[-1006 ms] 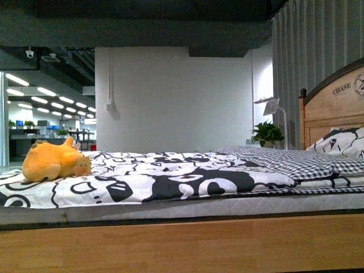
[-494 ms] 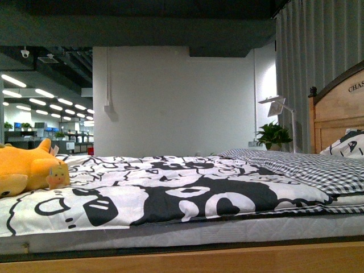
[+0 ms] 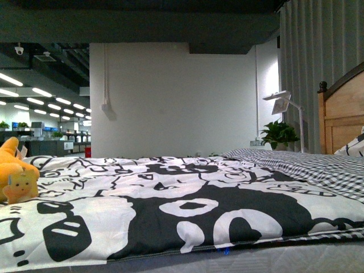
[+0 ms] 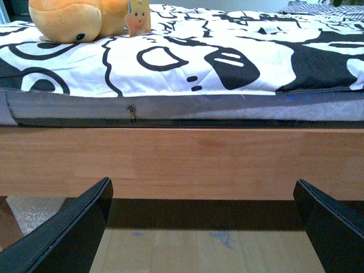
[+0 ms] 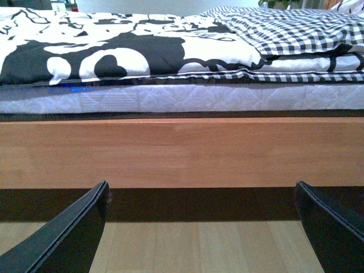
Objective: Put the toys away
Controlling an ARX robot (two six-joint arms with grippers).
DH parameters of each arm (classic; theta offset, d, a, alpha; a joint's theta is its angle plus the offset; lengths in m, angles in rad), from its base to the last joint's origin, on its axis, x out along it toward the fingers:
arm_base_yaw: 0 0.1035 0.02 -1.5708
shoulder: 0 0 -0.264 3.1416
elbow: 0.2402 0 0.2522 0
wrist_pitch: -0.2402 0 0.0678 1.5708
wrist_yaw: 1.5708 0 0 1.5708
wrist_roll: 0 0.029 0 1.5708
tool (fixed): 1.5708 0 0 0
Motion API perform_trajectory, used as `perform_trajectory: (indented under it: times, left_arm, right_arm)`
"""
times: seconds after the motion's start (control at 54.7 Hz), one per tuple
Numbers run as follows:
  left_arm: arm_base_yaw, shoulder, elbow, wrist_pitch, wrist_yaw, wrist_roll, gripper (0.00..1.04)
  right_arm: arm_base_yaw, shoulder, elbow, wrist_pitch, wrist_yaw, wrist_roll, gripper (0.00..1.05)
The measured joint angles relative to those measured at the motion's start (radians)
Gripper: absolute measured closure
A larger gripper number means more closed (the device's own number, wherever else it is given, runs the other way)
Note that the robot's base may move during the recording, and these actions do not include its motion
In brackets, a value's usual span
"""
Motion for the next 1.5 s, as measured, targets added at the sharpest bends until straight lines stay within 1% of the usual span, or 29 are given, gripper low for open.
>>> perform_trajectory:
  times: [1.499]
  left_arm:
    - [0.0,0.002,0.0,0.0,0.0,0.0,0.06]
  right_arm:
    - [0.0,0.002,0.0,0.0,0.0,0.0,0.07]
